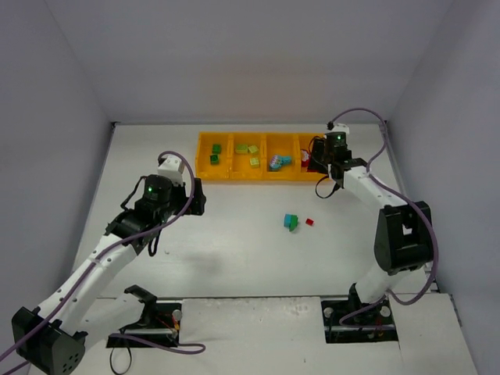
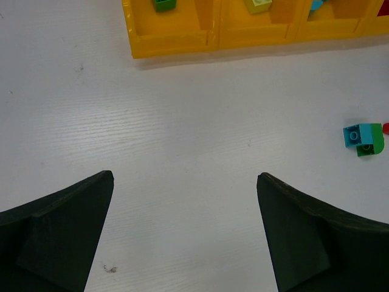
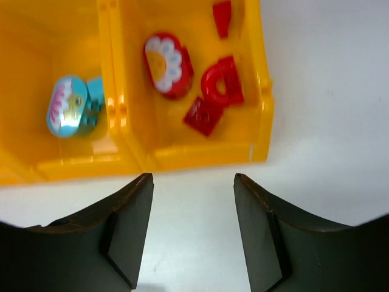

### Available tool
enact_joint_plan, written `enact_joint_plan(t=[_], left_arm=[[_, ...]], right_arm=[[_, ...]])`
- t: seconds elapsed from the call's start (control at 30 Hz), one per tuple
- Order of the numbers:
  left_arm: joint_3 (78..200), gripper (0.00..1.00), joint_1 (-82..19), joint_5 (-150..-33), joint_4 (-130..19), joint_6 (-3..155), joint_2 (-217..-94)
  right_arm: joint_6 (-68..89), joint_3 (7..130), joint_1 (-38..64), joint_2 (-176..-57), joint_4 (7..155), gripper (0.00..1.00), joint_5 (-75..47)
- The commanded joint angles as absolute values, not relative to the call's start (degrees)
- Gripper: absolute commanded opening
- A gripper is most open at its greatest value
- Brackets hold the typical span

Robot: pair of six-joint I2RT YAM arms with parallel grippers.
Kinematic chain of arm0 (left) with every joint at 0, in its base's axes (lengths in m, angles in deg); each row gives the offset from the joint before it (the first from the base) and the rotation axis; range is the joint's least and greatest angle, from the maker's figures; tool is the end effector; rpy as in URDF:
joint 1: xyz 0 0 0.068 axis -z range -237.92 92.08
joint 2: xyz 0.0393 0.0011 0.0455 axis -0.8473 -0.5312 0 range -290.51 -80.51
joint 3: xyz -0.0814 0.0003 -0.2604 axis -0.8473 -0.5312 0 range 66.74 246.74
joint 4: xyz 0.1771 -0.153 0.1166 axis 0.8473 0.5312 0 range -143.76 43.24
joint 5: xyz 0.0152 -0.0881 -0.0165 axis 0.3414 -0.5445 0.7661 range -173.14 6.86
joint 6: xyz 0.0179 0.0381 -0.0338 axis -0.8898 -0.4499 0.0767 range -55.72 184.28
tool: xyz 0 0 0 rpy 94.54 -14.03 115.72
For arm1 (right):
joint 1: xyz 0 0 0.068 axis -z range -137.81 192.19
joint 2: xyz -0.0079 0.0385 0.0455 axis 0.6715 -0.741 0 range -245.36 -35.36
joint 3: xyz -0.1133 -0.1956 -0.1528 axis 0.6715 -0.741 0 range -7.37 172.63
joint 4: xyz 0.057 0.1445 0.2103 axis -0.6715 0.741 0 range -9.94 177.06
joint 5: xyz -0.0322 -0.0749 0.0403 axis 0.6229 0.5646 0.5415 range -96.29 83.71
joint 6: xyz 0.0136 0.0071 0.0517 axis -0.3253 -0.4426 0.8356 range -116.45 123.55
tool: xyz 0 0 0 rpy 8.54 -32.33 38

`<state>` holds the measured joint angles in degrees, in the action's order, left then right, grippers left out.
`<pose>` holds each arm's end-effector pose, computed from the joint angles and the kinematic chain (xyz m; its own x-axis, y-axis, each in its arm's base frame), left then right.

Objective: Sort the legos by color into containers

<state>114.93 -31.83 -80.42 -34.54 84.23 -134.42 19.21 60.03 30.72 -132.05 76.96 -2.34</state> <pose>0.1925 -0.0925 0.3159 -0.4926 -0.1383 -0.8592 0.2473 0.9243 -0.2906 0.3848 0.0755 0.2598 -0.4537 0.1827 -0.8722 -0.0159 0.9770 0.2129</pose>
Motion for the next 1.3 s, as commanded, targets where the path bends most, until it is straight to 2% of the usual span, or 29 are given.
enact_joint_plan(t=[0.0,0.17,0.33,0.87,1.13,1.23,1.27], left_arm=[[115.87,0.96,-32.25,-81.30,-38.29,83.71,-134.47],[116.05,0.96,-32.78,-81.91,-38.20,84.06,-135.18],[115.70,0.96,-32.95,-81.91,-38.47,84.15,-135.00],[115.87,0.96,-33.13,-82.18,-38.29,84.15,-135.70],[115.96,0.96,-33.04,-82.18,-38.29,84.15,-136.06],[115.96,0.96,-33.13,-82.09,-38.29,84.15,-136.32],[115.96,0.96,-33.13,-82.17,-38.20,84.15,-136.41]], right_arm=[[22.01,52.35,29.01,-123.62,76.71,0.52,-3.56],[25.78,41.61,25.94,-115.62,82.51,0.52,-5.58],[29.12,36.50,22.76,-114.38,84.54,0.51,-5.76],[32.47,36.49,22.15,-120.97,84.36,0.42,-2.51],[33.35,36.40,22.15,-122.02,83.92,0.35,-1.10],[33.26,35.79,22.06,-122.37,83.92,0.27,-0.75],[33.17,35.70,22.06,-122.55,84.01,0.22,-0.75]])
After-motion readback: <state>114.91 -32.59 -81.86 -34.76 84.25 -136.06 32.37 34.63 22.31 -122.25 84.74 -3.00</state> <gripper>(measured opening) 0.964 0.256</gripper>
